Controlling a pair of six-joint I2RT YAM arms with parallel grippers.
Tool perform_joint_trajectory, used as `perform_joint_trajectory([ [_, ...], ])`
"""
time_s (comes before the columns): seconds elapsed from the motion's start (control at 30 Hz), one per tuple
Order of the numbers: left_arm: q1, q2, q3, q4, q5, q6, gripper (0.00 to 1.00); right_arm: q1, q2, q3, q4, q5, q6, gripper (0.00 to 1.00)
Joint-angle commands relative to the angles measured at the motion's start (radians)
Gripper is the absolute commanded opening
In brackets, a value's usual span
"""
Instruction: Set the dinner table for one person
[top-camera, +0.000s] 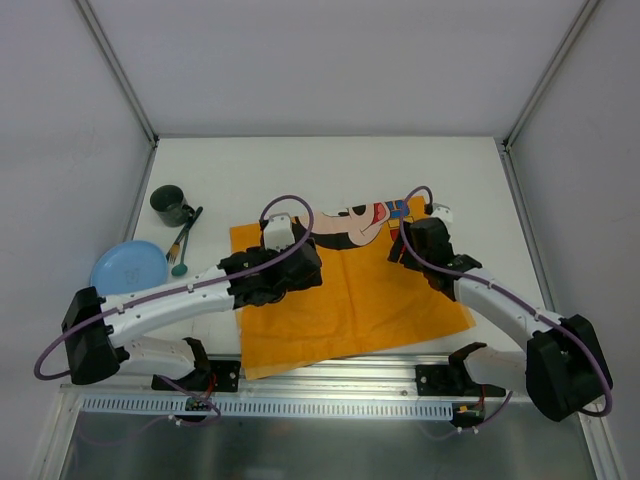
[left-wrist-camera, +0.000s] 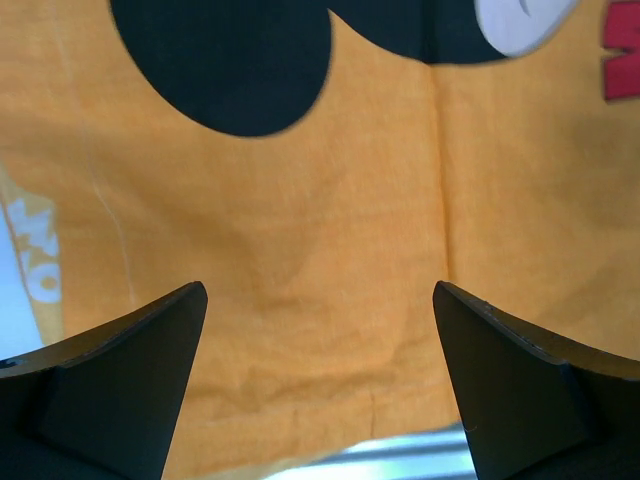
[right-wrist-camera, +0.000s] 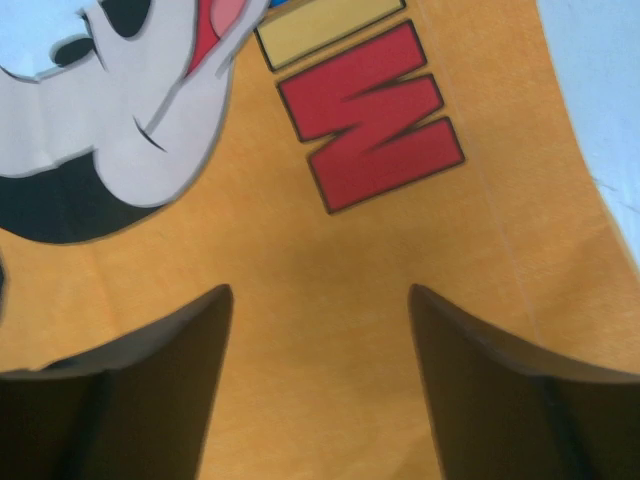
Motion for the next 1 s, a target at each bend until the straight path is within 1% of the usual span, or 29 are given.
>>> perform_joint_trajectory([
  [0.0,0.124,0.078,0.021,0.011,-0.032,0.134,0.99,0.007,0.044,0.111,0.039,-0.024,-0.026,0.71],
  [0.03,0.153,0.089,0.009,0.086,-0.011,0.151,0.99,0.006,0.057,0.127,0.038,-0.025,-0.032,0.64],
  [0.07,0.211,0.101,-0.022,0.135,0.012,0.199,0.98,0.009,0.072,0.144,0.038,-0.028,-0.038,0.58],
  [0.1,0.242,0.132,-0.039,0.191,0.068,0.221,0.96,0.007,0.103,0.174,0.039,-0.027,-0.052,0.44],
  [0.13,0.273,0.149,-0.058,0.261,0.093,0.229,0.92,0.006,0.120,0.191,0.044,-0.027,-0.060,0.34],
  [0.17,0.323,0.172,-0.068,0.294,0.109,0.243,0.89,0.006,0.138,0.209,0.044,-0.027,-0.069,0.18],
  [0.2,0.350,0.214,-0.071,0.324,0.147,0.255,0.86,0.003,0.158,0.228,0.044,-0.031,-0.083,0.07],
  [0.23,0.371,0.236,-0.074,0.370,0.162,0.260,0.79,0.001,0.199,0.261,0.042,-0.033,-0.086,0.01],
  [0.33,0.433,0.319,-0.071,0.432,0.213,0.270,0.64,-0.019,0.277,0.324,0.041,-0.062,-0.103,0.00],
  [0.37,0.444,0.342,-0.065,0.455,0.221,0.272,0.55,-0.028,0.299,0.338,0.042,-0.070,-0.106,0.01],
  [0.4,0.462,0.380,-0.057,0.458,0.230,0.272,0.52,-0.034,0.319,0.352,0.042,-0.083,-0.109,0.00],
  [0.53,0.505,0.457,-0.019,0.480,0.261,0.280,0.42,-0.066,0.417,0.409,0.042,-0.120,-0.120,0.01],
  [0.67,0.560,0.532,0.001,0.506,0.307,0.284,0.35,-0.114,0.509,0.470,0.042,-0.168,-0.123,0.00],
  [0.73,0.594,0.558,0.019,0.518,0.330,0.290,0.29,-0.138,0.565,0.489,0.047,-0.186,-0.123,0.00],
  [0.8,0.615,0.600,0.038,0.519,0.360,0.293,0.24,-0.154,0.612,0.518,0.050,-0.214,-0.120,0.01],
  [0.83,0.625,0.612,0.058,0.519,0.371,0.298,0.19,-0.163,0.626,0.526,0.053,-0.227,-0.118,0.01],
  [0.93,0.658,0.667,0.108,0.521,0.411,0.312,0.16,-0.200,0.677,0.553,0.065,-0.277,-0.100,0.01],
  [0.97,0.677,0.696,0.124,0.519,0.426,0.318,0.16,-0.221,0.687,0.561,0.068,-0.319,-0.095,0.00],
])
